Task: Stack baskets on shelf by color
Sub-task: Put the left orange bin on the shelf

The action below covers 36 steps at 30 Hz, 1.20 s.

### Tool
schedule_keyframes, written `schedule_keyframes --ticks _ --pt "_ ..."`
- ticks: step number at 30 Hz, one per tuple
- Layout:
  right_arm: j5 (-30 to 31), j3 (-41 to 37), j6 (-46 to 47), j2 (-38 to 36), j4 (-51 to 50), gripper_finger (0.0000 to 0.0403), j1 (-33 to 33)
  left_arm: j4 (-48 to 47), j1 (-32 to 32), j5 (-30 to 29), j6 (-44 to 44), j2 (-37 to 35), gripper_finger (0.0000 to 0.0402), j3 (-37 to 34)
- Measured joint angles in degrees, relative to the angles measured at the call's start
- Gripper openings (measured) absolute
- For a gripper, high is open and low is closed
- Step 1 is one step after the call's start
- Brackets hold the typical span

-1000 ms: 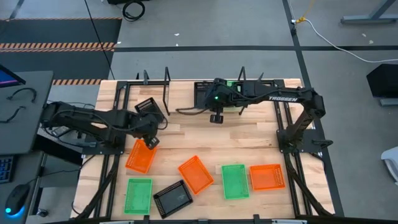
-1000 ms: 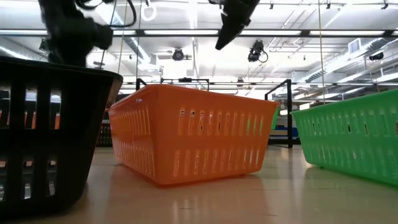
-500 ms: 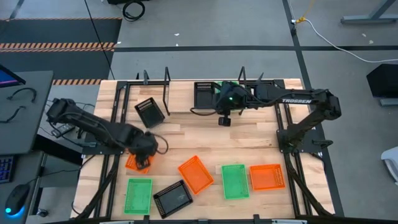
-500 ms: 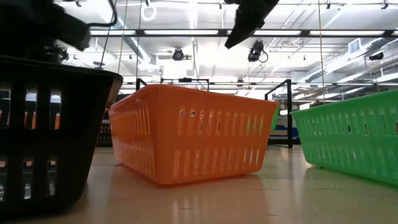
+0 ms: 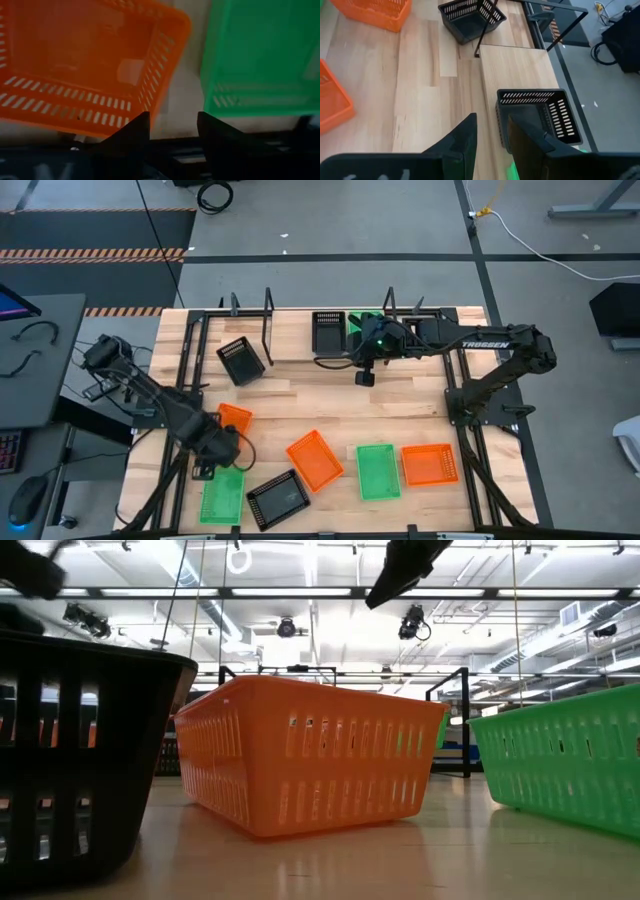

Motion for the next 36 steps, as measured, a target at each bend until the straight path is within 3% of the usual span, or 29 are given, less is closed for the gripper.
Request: schedule_keyframes --ticks 4,9,18,24,28,33,36 --pt "0.03 0.0 1.04 0.02 0.01 0.0114 0.01 -0.3 -3.58 -3.84 -0.1 1.71 0.0172 0.0" --pt "0.03 0.0 1.4 0.03 0.02 0.0114 0.02 0.17 -3.45 -9.45 -0.37 4.04 0.0172 0.0" --pt "-0.3 0.0 2.06 0.04 -1.31 0.0114 1.42 1.46 -4.3 -7.54 0.5 9.04 0.0172 -0.26" --pt "0.25 0.0 1.71 0.05 -1.25 0.0114 2.08 4.34 -3.73 -12.87 0.84 9.28 0.0168 -0.26" --pt "0.25 0.0 2.41 0.07 -1.29 0.0114 2.14 4.97 -2.34 -13.11 1.56 9.28 0.0125 -0.28" --pt "0.39 0.0 3.53 0.09 -1.3 0.0114 2.42 6.42 -1.41 -14.02 1.58 9.28 0.002 -0.28" --pt "0.4 0.02 3.59 0.09 -0.54 0.0114 2.8 7.07 -1.19 -15.19 1.25 9.28 0.0016 -0.28"
